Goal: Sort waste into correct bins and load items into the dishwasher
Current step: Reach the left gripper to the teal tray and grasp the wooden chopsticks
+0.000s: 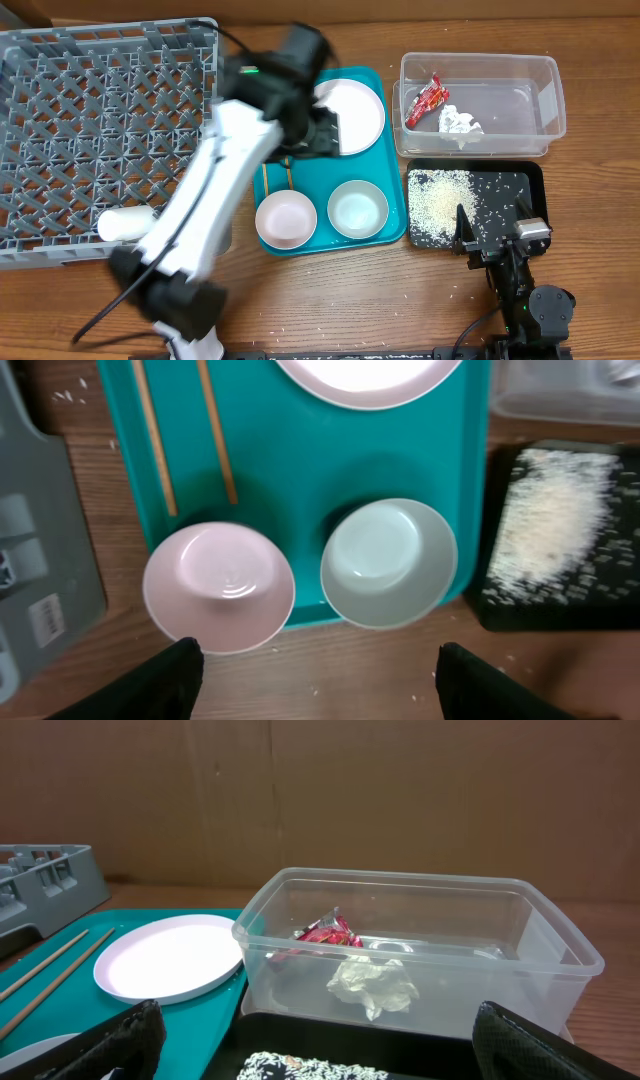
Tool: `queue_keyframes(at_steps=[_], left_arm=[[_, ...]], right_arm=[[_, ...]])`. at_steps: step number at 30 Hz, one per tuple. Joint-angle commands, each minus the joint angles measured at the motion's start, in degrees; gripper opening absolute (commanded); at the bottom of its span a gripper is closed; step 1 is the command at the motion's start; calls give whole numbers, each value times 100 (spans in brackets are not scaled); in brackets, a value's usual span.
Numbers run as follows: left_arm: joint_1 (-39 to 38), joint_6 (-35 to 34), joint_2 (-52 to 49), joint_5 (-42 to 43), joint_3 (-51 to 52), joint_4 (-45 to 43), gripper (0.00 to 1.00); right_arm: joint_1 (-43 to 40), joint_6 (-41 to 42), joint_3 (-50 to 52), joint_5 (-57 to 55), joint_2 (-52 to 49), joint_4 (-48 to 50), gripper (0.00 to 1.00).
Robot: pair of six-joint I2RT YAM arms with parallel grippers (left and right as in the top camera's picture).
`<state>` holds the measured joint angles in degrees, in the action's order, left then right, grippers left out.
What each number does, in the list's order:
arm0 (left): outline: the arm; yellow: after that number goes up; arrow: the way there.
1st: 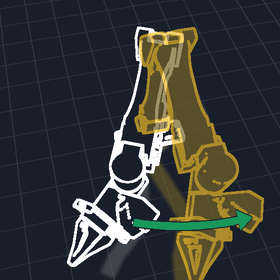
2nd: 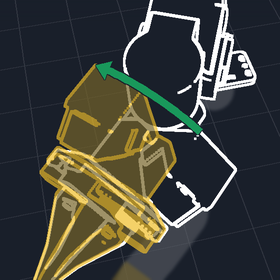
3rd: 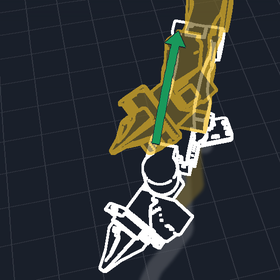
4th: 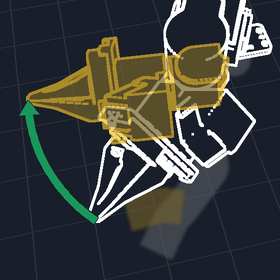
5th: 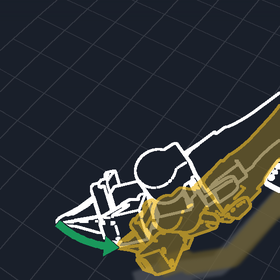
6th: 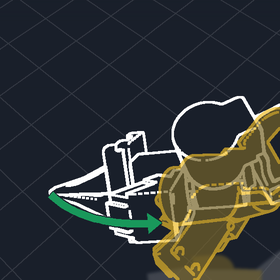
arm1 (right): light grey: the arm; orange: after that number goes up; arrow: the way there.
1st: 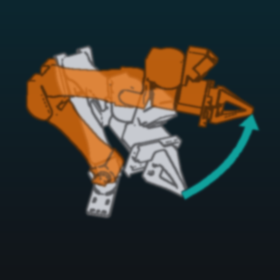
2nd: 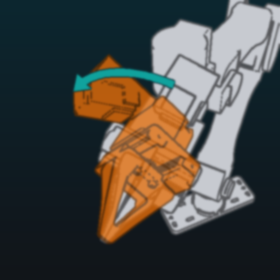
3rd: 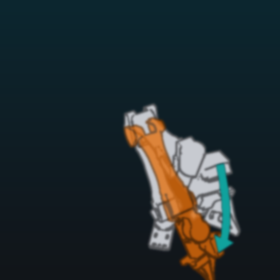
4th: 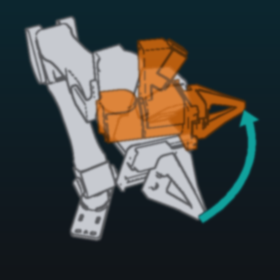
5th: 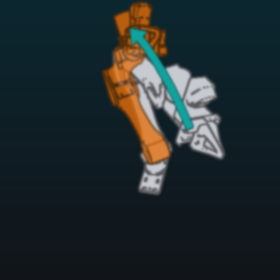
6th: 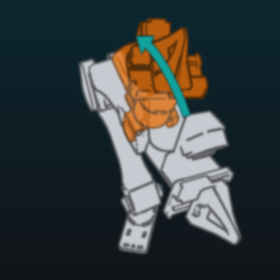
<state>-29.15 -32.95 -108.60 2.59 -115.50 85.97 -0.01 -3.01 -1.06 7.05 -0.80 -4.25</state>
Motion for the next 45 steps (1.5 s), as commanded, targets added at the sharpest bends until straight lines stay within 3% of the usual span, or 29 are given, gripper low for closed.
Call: queue_keyframes(at_steps=[1, 4, 9, 14, 22, 26, 29, 34, 45], left_arm=[[-166, -435, -382, -514, -35, -197, 76], [-160, -498, -863, -66, -35, -396, 64], [-210, -422, -1558, 256, -35, -313, 60], [-391, -310, -1965, 192, -35, -278, 50], [-387, -435, -2013, -313, -35, -282, 50], [-181, -533, -2015, -809, -35, -291, 59], [160, -828, -2022, -1019, -35, -354, 58], [741, -678, -2107, -798, -31, -883, 54], [986, -214, -2761, -855, -24, -1266, 43]], right_arm=[[-37, -4, 61, -7, 63, 26, 100], [-37, -4, 61, -7, 63, 26, 100], [-37, -4, 61, -7, 63, 26, 100], [-37, -4, 61, -9, 63, 26, 100], [-37, -4, 61, -9, 63, 26, 100], [-37, -4, 61, -9, 63, 26, 100], [-37, -4, 61, -9, 63, 26, 100], [-37, -4, 61, -9, 63, 26, 100], [-37, -4, 61, -9, 63, 26, 100]])
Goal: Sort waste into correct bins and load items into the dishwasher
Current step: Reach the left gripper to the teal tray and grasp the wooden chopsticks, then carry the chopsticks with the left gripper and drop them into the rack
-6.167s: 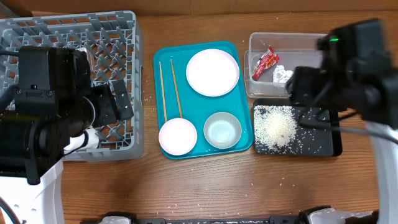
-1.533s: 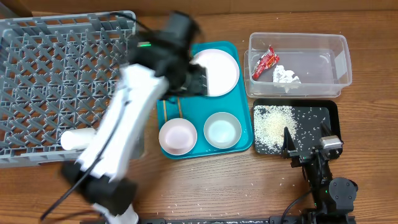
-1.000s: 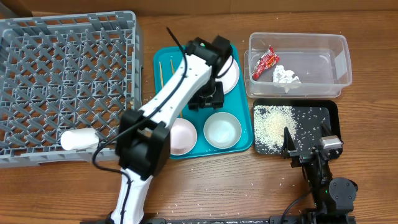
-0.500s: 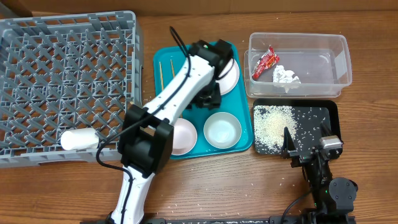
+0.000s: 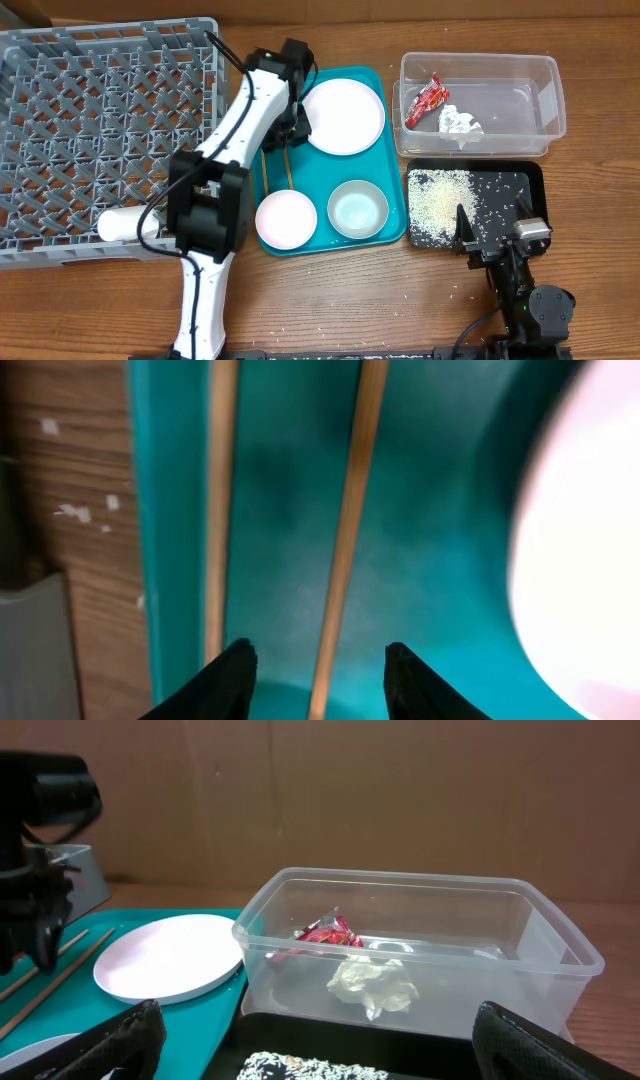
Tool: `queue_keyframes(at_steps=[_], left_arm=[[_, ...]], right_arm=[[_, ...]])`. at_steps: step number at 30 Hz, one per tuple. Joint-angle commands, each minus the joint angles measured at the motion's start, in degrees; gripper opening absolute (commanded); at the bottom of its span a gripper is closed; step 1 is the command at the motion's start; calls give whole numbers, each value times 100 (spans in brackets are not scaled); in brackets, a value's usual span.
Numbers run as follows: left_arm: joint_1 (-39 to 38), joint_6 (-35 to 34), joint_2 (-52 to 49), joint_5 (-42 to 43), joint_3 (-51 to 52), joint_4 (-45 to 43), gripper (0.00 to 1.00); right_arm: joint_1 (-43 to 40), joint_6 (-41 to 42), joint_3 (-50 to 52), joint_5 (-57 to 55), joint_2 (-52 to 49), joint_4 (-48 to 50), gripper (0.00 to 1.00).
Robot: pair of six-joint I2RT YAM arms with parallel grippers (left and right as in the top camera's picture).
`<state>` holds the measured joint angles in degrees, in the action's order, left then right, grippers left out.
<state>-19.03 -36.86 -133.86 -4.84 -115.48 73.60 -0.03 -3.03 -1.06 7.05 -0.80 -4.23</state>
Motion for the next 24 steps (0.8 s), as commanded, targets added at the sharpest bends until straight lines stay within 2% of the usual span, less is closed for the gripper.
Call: queue_keyframes(at_steps=[1, 3, 6, 8, 14, 18, 21, 24], left_arm=[[-22, 177, -317, -111, -26, -44, 40], [-11, 175, -463, -116, -26, -46, 30], [0, 175, -660, -111, -26, -37, 21], [0, 179, -737, -59, -26, -17, 4], [111, 243, -356, 68, -201, 258, 4], [251, 756, 461, 361, -328, 463, 4], [339, 1036, 1091, 35, -328, 612, 4], [402, 1073, 1493, -728, -328, 857, 4]], right_arm=[[-35, -2, 61, -7, 63, 24, 100], [-35, -2, 61, -9, 63, 24, 100], [-35, -2, 61, -7, 63, 24, 100], [-35, -2, 61, -9, 63, 24, 100], [-35, -2, 61, -9, 63, 24, 100], [-35, -2, 61, -7, 63, 22, 100], [-35, -2, 61, -9, 63, 24, 100], [-35, -2, 61, -7, 63, 24, 100]])
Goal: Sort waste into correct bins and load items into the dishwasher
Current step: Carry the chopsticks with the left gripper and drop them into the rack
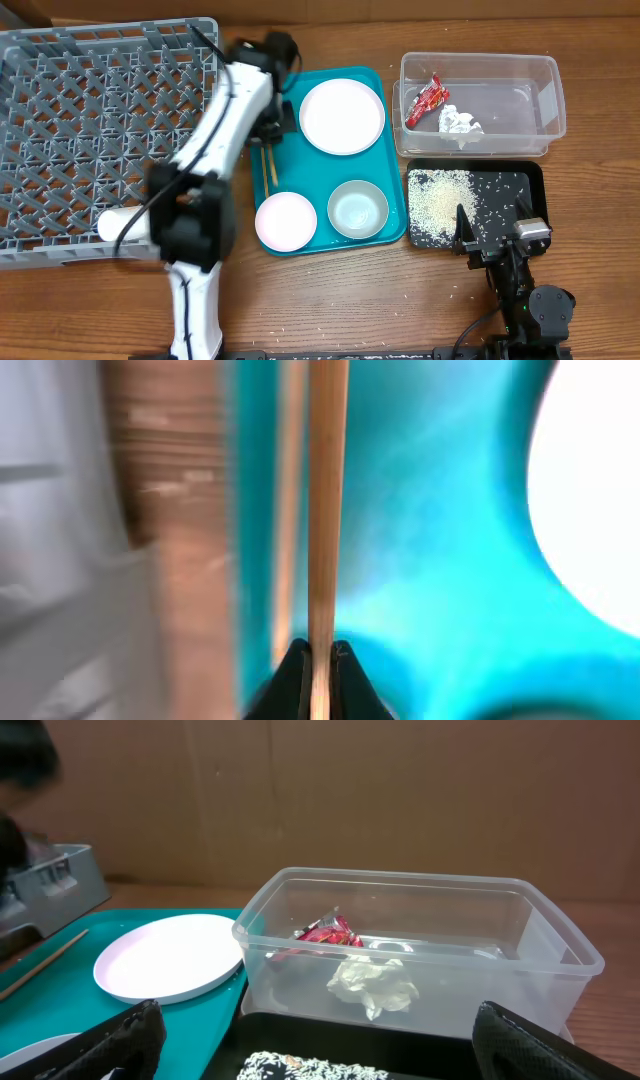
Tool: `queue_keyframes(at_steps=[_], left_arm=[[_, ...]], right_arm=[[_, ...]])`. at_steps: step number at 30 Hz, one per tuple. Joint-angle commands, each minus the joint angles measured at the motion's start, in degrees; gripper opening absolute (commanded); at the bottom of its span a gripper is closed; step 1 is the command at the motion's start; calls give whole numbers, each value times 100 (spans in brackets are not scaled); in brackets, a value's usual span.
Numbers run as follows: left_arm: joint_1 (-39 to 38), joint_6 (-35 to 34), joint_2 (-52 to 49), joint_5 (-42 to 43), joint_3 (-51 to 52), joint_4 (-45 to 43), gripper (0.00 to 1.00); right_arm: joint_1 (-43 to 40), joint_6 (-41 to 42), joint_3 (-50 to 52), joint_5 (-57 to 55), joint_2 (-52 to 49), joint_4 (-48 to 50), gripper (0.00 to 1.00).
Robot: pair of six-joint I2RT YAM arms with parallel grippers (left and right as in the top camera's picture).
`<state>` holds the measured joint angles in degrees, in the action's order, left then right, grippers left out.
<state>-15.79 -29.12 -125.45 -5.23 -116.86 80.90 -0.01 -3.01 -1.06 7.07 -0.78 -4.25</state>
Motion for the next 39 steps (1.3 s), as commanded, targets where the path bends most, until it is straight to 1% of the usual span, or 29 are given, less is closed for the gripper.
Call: queue_keyframes(at_steps=[1, 5, 8, 13, 16, 17, 18, 19, 20, 21, 22, 25, 28, 32, 34, 35, 37, 39], left_arm=[[101, 299, 730, -935, -190, 205, 4], [278, 348, 767, -1762, -146, 481, 4], [514, 588, 748, -1932, 162, 299, 4], [925, 710, 745, -1526, 791, -225, 4], [1113, 1150, 743, -994, 1134, -649, 5], [1152, 1257, 743, -885, 1182, -708, 8], [1176, 1309, 743, -831, 1180, -706, 15], [1187, 1460, 750, -785, 1115, -632, 34], [1187, 1543, 750, -765, 1014, -522, 59], [1174, 1580, 750, -706, 905, -407, 80], [1152, 1615, 752, -595, 765, -260, 80], [1049, 1633, 752, -223, 378, 35, 73], [874, 1526, 752, 365, 271, -59, 69], [529, 1209, 745, 433, 562, -706, 65], [358, 942, 732, 289, 857, -1134, 57], [280, 774, 726, 162, 1051, -1360, 57], [177, 378, 680, -98, 1410, -1720, 49], [131, 120, 590, -219, 1757, -2081, 45]], right_arm=[[-37, -4, 61, -9, 61, 26, 100], [-37, -4, 61, -11, 61, 26, 100], [-37, -4, 61, -11, 61, 26, 100], [-37, -4, 61, -11, 61, 26, 100], [-37, -4, 61, -11, 61, 26, 100], [-37, -4, 61, -11, 61, 26, 100], [-37, -4, 61, -11, 61, 26, 100], [-37, -4, 61, -11, 61, 26, 100], [-37, -4, 61, -11, 61, 26, 100], [-37, -4, 61, -9, 61, 26, 100], [-37, -4, 61, -9, 61, 26, 100], [-37, -4, 61, -9, 61, 26, 100], [-37, -4, 61, -11, 61, 26, 100], [-37, -4, 61, -11, 61, 26, 100], [-37, -4, 61, -11, 61, 26, 100], [-37, -4, 61, -11, 61, 26, 100], [-37, -4, 61, -11, 61, 26, 100], [-37, -4, 61, -11, 61, 26, 100]])
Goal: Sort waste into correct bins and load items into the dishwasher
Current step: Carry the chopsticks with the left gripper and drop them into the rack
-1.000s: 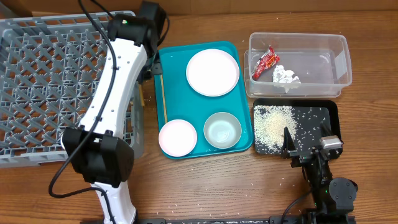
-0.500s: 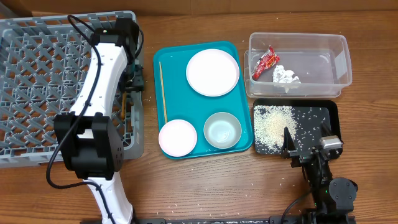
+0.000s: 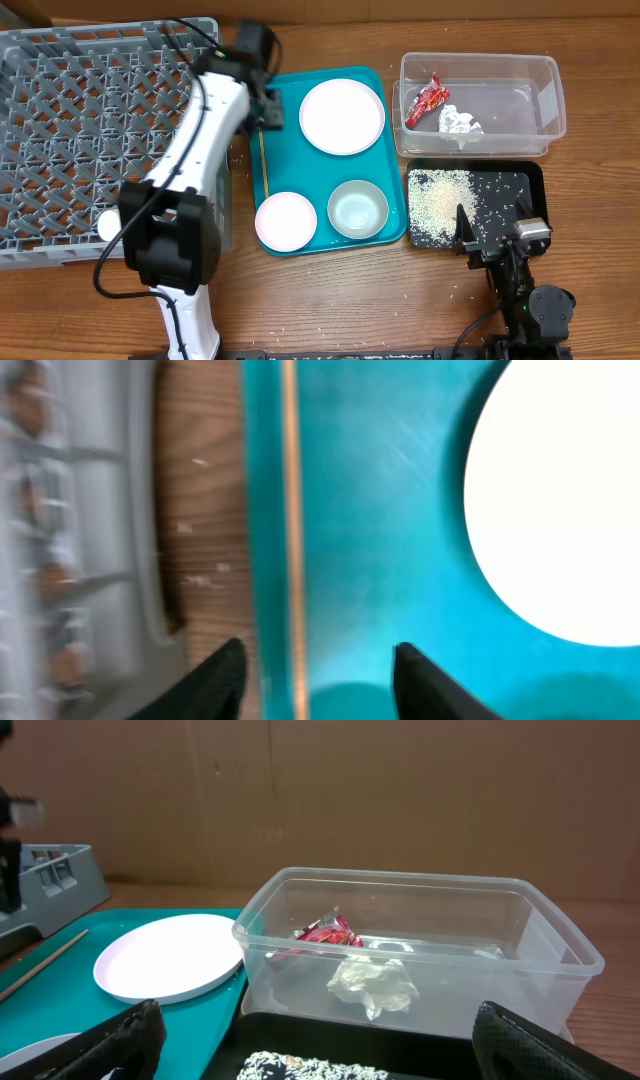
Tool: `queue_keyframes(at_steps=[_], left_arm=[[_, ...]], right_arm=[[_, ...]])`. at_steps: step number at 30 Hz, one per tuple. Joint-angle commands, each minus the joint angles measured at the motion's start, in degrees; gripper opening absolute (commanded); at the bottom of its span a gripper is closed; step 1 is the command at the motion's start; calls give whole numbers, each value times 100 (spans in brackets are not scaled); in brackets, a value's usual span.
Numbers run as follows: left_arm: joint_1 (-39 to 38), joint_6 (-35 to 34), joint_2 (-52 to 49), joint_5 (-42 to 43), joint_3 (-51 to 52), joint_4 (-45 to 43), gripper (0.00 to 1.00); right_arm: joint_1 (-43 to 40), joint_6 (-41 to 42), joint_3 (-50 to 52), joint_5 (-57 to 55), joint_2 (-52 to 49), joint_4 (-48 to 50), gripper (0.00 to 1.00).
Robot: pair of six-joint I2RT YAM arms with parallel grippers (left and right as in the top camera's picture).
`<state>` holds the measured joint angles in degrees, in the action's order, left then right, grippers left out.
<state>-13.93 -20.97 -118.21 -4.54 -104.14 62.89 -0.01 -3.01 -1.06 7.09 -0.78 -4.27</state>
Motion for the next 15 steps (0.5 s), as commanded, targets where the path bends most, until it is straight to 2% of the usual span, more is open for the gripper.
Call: queue_keyframes(at_steps=[1, 4, 13, 14, 15], left_arm=[[-57, -769, -175, -323, 601, -398, 42], [-35, -887, -413, -334, 857, -737, 42], [-15, -876, -1191, -216, 870, -791, 40], [-22, -857, -1270, -153, 870, -793, 36], [-24, -857, -1325, -87, 870, -787, 26]], right_arm=[[-37, -4, 61, -13, 61, 28, 100], [-37, -4, 61, -11, 61, 28, 100], [-37, -4, 61, -11, 61, 28, 100], [-37, -4, 61, -13, 61, 28, 100], [-37, -4, 61, -13, 61, 28, 100]])
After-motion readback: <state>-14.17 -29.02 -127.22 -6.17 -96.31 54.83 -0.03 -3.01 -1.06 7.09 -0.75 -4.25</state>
